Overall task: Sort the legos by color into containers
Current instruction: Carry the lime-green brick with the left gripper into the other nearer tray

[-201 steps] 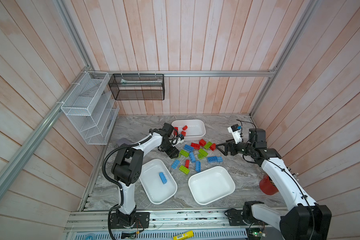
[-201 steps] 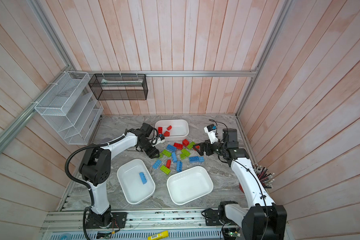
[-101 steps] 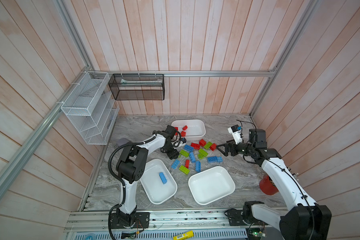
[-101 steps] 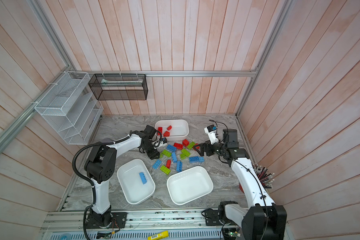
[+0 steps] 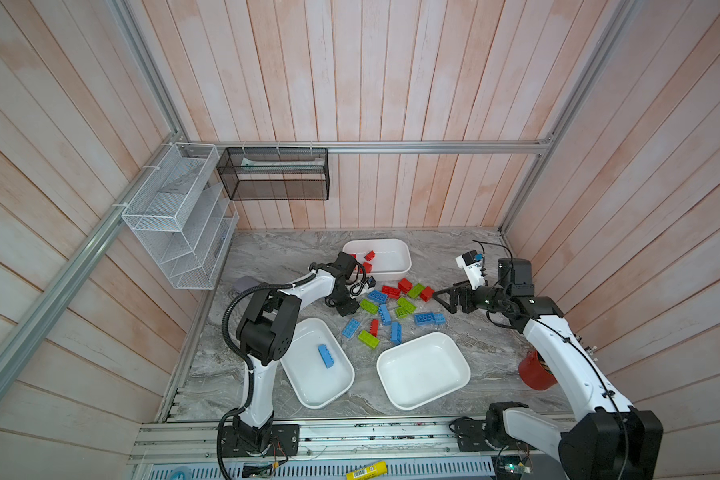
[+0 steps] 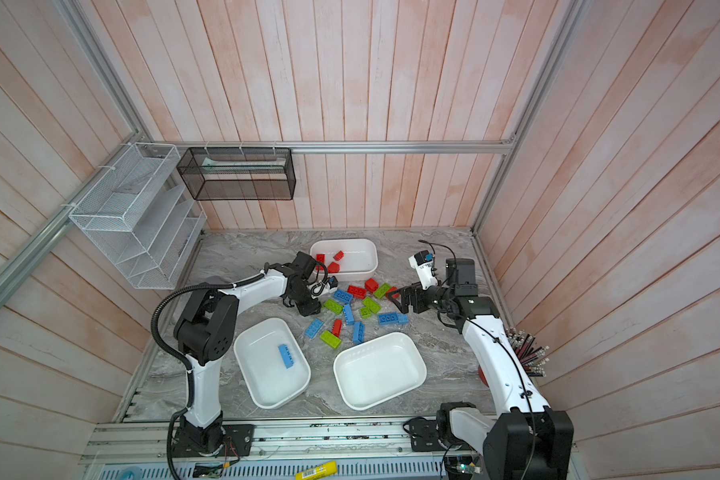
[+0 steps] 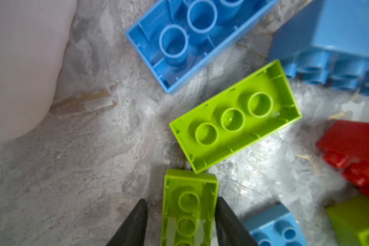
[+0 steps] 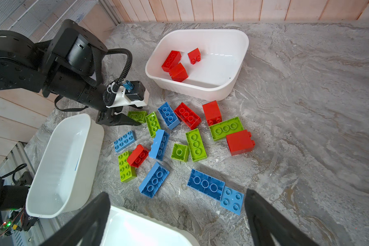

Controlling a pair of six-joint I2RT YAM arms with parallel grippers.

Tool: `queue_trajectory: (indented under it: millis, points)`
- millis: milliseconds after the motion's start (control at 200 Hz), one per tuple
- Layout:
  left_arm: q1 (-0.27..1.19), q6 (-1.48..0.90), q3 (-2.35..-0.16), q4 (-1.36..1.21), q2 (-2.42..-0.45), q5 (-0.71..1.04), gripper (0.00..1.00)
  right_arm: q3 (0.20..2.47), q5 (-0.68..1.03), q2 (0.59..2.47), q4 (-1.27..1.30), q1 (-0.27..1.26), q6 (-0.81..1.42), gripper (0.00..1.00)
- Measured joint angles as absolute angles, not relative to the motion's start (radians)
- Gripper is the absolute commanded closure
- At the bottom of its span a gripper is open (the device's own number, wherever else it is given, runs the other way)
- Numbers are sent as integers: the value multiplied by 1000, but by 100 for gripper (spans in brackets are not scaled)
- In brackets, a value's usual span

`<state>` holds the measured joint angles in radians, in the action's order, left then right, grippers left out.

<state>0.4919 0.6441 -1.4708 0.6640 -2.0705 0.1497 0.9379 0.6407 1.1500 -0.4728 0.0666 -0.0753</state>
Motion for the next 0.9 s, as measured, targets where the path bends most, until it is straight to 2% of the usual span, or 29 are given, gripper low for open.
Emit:
queue_trajectory:
  millis: [120, 400, 530, 725, 895]
  points:
    - [492, 645, -1471, 664, -2071, 147, 70, 943, 641, 1150, -475, 65, -76, 2]
    - [493, 550, -1575, 769, -2056, 138, 71, 953, 641, 1148, -474, 60, -76, 2]
    - [526, 446, -1579, 808, -1946, 184, 70, 953, 641, 1146, -472, 53, -75, 2]
    - [745, 270, -1525, 813, -1752, 258, 71, 953, 642, 1144, -459, 30, -75, 2]
    - [952, 128, -1449, 774, -1728, 308, 71, 941, 643, 1135, -434, 6, -74, 2]
